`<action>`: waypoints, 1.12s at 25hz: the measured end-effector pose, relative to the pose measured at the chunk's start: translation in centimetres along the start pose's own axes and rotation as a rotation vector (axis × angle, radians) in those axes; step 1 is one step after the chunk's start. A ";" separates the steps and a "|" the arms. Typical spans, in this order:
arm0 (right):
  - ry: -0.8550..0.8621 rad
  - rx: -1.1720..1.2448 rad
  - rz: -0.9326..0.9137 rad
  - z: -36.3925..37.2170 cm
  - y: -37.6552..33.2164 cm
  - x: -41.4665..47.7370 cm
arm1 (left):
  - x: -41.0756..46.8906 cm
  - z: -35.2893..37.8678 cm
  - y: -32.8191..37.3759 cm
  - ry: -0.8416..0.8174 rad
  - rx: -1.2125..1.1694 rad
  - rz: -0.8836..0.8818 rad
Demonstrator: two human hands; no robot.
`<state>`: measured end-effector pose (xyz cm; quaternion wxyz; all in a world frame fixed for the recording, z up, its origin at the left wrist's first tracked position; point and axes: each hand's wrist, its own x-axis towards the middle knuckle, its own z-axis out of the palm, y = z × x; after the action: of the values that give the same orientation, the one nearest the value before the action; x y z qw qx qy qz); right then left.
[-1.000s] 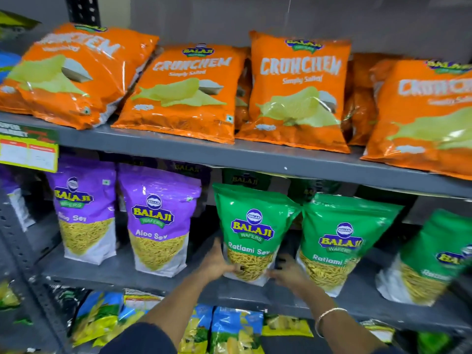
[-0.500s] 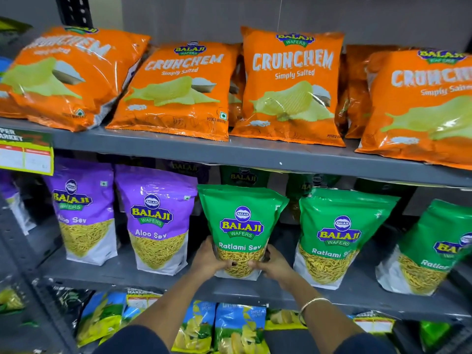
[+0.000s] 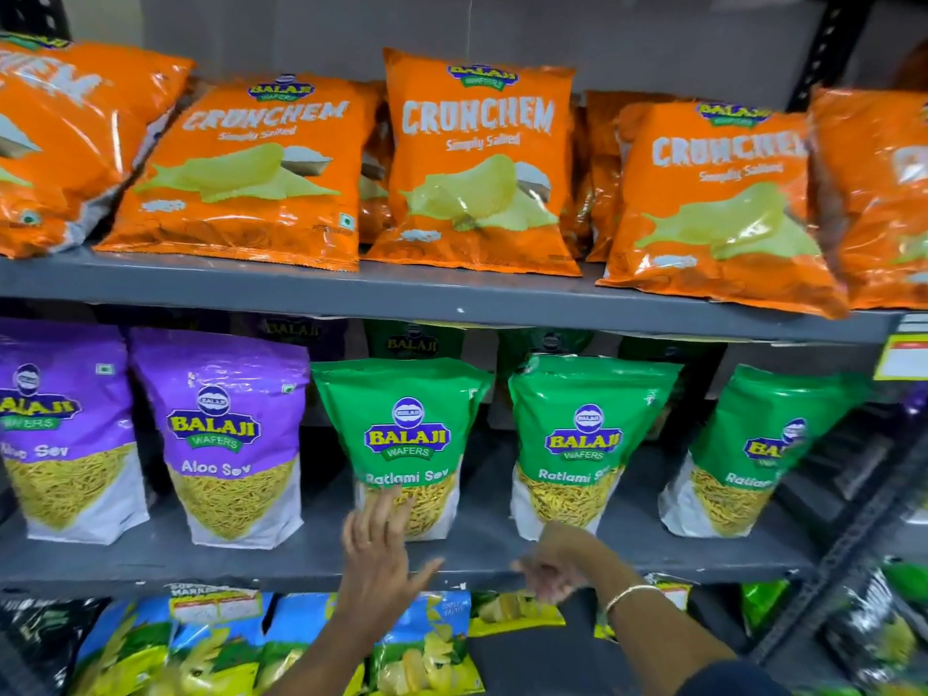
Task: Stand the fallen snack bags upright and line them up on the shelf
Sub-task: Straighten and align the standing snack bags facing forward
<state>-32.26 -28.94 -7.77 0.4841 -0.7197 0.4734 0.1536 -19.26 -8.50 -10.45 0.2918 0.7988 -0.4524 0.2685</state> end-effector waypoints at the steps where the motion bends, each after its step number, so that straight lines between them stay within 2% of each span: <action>1: -0.027 0.028 0.084 -1.9 1.6 -0.6 | -0.1 0.9 1.5 -0.105 -0.041 0.056; 2: 0.004 0.060 0.106 -3.9 3.1 -1.2 | 0.3 1.5 3.3 -0.202 -0.102 0.058; 3: 0.082 0.073 0.073 -5.8 4.2 -1.6 | 1.3 2.6 5.0 -0.281 -0.210 -0.021; 5: 0.263 0.150 -0.150 -9.6 5.9 -1.3 | 4.6 4.4 8.8 -0.483 -0.468 -0.345; 7: 0.239 0.219 -0.415 -11.7 6.0 -0.7 | 7.6 6.6 11.5 -0.588 -0.583 -0.573; 8: 0.203 0.256 -0.478 -12.0 5.8 0.0 | 8.5 7.3 12.3 -0.624 -0.572 -0.610; 11: 0.055 0.330 -0.625 -11.8 5.0 1.0 | 8.7 8.5 13.9 -0.570 -0.497 -0.689; 13: 0.058 0.411 -0.677 -11.9 5.0 1.5 | 8.5 8.8 14.8 -0.486 -0.495 -0.732; 18: 0.080 0.368 -0.659 -13.5 6.1 2.8 | 8.7 9.4 16.9 -0.422 -0.545 -0.752; 24: 0.099 0.416 -0.730 -12.2 5.8 2.7 | 8.5 9.2 15.7 -0.431 -0.539 -0.746; 26: 0.103 0.424 -0.696 -12.0 5.7 2.6 | 8.7 9.2 15.3 -0.460 -0.555 -0.744; 28: 0.107 0.337 -0.581 -12.1 5.4 2.0 | 8.7 9.0 15.4 -0.494 -0.587 -0.733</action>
<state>-38.64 -40.66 -6.23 0.5941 -0.7414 0.2922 -0.1092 -27.40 -26.26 -7.20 0.4628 0.8285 -0.2551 -0.1852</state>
